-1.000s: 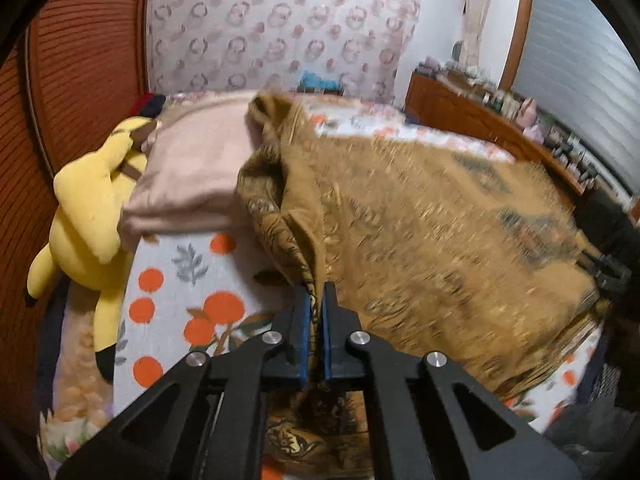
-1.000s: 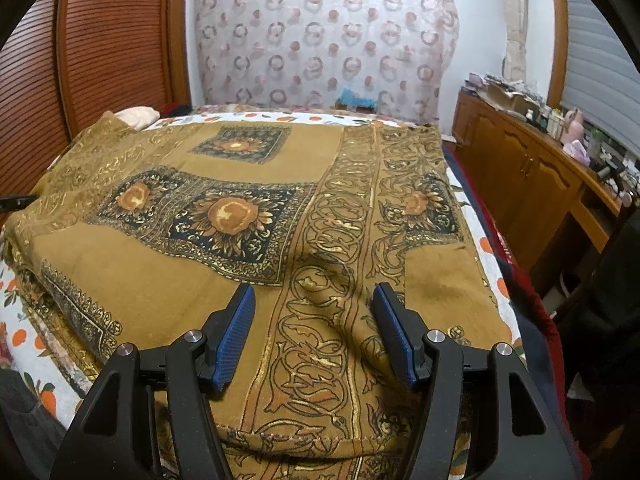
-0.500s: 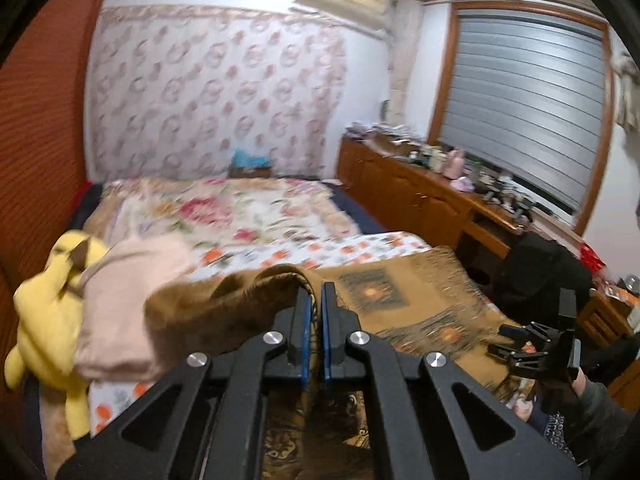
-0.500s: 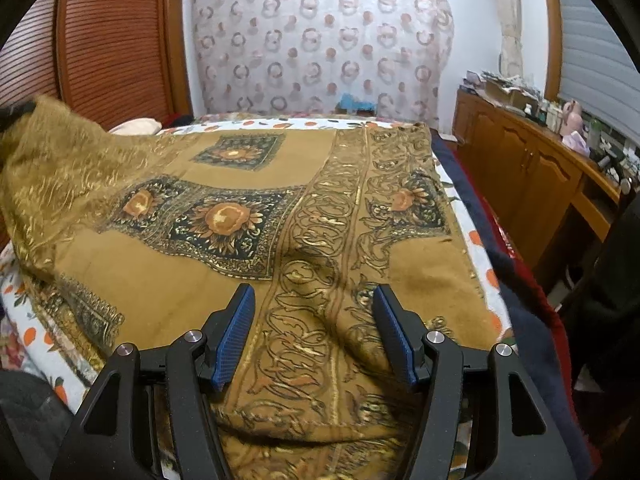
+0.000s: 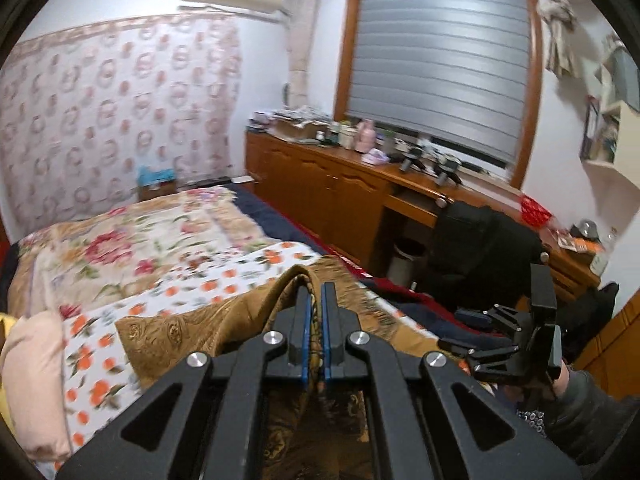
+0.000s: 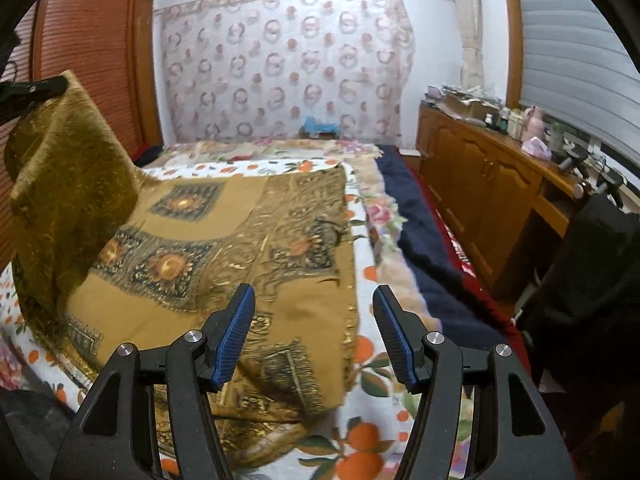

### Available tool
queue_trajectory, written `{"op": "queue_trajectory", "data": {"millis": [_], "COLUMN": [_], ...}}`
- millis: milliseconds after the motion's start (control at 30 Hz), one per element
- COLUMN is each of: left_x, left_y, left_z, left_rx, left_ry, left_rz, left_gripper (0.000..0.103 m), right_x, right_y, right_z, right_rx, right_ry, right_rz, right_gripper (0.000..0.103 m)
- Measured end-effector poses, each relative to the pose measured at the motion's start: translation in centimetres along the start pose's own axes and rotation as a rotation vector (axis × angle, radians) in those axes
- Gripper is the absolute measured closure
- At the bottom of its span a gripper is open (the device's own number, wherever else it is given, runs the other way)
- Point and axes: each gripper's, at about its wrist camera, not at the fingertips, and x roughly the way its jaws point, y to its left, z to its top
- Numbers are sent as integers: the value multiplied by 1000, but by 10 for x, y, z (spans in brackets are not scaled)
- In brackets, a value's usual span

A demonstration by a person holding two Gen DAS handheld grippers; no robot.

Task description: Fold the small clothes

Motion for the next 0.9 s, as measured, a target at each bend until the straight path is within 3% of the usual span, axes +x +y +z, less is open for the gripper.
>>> {"op": "queue_trajectory", "data": {"millis": [233, 333, 367, 400, 500, 900], "left_x": [31, 32, 30, 29, 21, -11], "left_y": [-28, -27, -27, -26, -19, 43], "left_z": [1, -5, -5, -6, -11, -63], "left_rx": [49, 66, 69, 69, 60, -21], "left_ry": [81, 109, 107, 105, 102, 118], "left_rz": [-51, -49, -35, -29, -26, 135], "left_gripper": [99, 77, 61, 54, 44, 44], "right_x": [-5, -4, -4, -3, -2, 13], "right_y": [-8, -11, -12, -12, -9, 20], "right_z": [-2, -3, -3, -3, -1, 23], "right_rx": [6, 10, 12, 14, 12, -59], "right_ry": [0, 4, 4, 6, 6, -9], "right_rz": [-6, -9, -9, -9, -8, 48], "right_gripper": [40, 40, 40, 40, 40, 40]}}
